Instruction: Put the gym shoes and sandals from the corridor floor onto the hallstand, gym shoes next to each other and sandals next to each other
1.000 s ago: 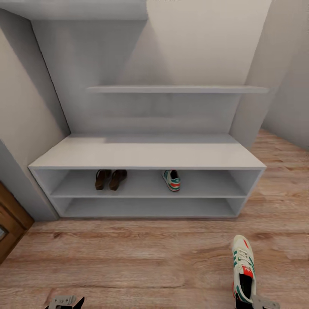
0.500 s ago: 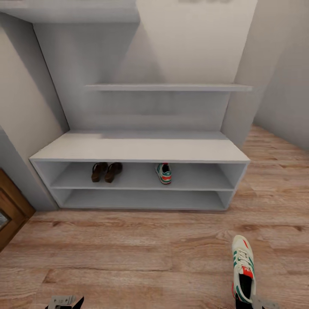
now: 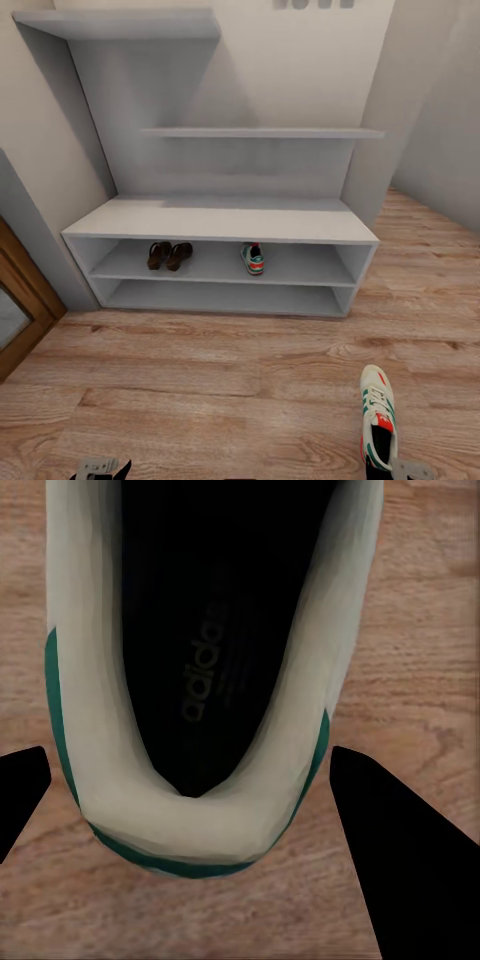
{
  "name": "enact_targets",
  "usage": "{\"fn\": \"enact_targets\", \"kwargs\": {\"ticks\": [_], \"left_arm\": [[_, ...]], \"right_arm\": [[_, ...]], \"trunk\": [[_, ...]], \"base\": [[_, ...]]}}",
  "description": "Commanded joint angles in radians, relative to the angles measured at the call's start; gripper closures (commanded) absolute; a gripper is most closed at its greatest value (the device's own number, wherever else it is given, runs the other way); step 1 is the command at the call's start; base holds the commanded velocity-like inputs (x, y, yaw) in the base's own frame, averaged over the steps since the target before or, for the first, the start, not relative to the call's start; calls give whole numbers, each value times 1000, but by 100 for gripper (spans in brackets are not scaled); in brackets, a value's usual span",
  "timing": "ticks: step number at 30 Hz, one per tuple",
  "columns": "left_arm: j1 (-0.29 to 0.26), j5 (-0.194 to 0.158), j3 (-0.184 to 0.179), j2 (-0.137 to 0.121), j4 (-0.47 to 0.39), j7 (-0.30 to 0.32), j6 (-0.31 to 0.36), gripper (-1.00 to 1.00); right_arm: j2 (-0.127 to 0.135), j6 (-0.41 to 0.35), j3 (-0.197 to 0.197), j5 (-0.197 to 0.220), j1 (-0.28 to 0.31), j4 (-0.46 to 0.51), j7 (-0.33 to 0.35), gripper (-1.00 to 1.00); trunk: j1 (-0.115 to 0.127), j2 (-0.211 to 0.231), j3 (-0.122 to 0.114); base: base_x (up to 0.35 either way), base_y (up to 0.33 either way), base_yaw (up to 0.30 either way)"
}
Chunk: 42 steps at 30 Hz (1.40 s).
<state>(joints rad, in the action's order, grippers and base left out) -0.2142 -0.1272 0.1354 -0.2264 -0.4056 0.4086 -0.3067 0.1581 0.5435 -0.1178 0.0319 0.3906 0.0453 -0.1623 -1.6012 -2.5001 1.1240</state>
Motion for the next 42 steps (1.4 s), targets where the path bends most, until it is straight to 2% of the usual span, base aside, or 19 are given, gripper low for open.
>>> {"fn": "enact_targets", "kwargs": {"ticks": [1,10,15,20,21,24,25,26,28,29,31,32,34,35,37,39,40,41,42], "left_arm": [[-1,-5,1,1,2,10,1,-100],[-1,4,-15,4,9,26,-16,-100],[-1,4,-12,2,12,87,-32,-100],[-1,4,-4,-1,11,171,-37,-100],[-1,4,-3,-2,11,192,-38,-100],[-1,3,-2,-6,10,212,-40,-100],[-1,1,-1,-9,10,220,-41,-100],[-1,1,-1,-10,10,223,-41,-100],[-1,0,-1,-12,10,227,-41,-100],[-1,0,-1,-14,12,229,-41,-100],[-1,-1,-1,-15,13,231,-41,-100],[-1,-1,-1,-15,13,232,-41,-100],[-1,0,0,-15,14,233,-41,-100],[-1,1,0,-16,14,233,-41,-100],[-1,4,0,-15,15,234,-40,-100],[-1,6,-3,-12,16,232,-38,-100],[-1,6,-4,-12,16,232,-38,-100],[-1,7,-7,-11,17,231,-37,-100],[-1,7,-7,-11,17,231,-37,-100]], "right_arm": [[0,4,-3,3,1,0,4,100],[-7,-2,-1,3,1,25,7,100],[-25,-46,1,3,2,125,5,100],[-54,-243,2,3,2,282,6,100],[-62,-329,2,3,2,340,7,100],[-73,-454,3,3,2,423,8,100],[-79,-529,7,3,2,473,9,100],[-81,-563,11,3,2,495,9,100],[-85,-626,28,3,4,534,10,100],[-87,-680,52,3,10,562,10,100],[-87,-724,80,3,21,582,10,100],[-87,-761,106,3,40,595,10,100],[-87,-790,128,2,67,603,10,100],[-87,-814,145,2,98,608,12,100],[-87,-847,162,2,147,612,19,100],[-88,-917,173,3,217,615,49,100],[-88,-934,175,3,230,616,56,100],[-88,-1039,178,2,305,617,99,100],[-88,-1054,178,2,318,618,103,100]], "trunk": [[0,0,1],[0,0,1],[0,0,1],[0,0,1],[0,0,1],[0,0,1],[0,0,1],[0,0,1],[0,0,1],[0,0,1],[0,0,1],[0,0,1],[0,0,1],[0,0,1],[0,0,1],[0,0,1],[0,0,1],[0,0,1],[0,0,1]], "base": [[-24,-1,0],[-8,0,0],[-1,0,0],[0,0,0],[0,0,0],[0,0,0],[0,0,0],[0,0,0],[0,0,0],[0,0,0],[0,0,0],[0,0,0],[0,0,0],[0,0,0],[0,0,0],[0,0,0],[0,0,0],[0,0,0],[0,0,0]]}}
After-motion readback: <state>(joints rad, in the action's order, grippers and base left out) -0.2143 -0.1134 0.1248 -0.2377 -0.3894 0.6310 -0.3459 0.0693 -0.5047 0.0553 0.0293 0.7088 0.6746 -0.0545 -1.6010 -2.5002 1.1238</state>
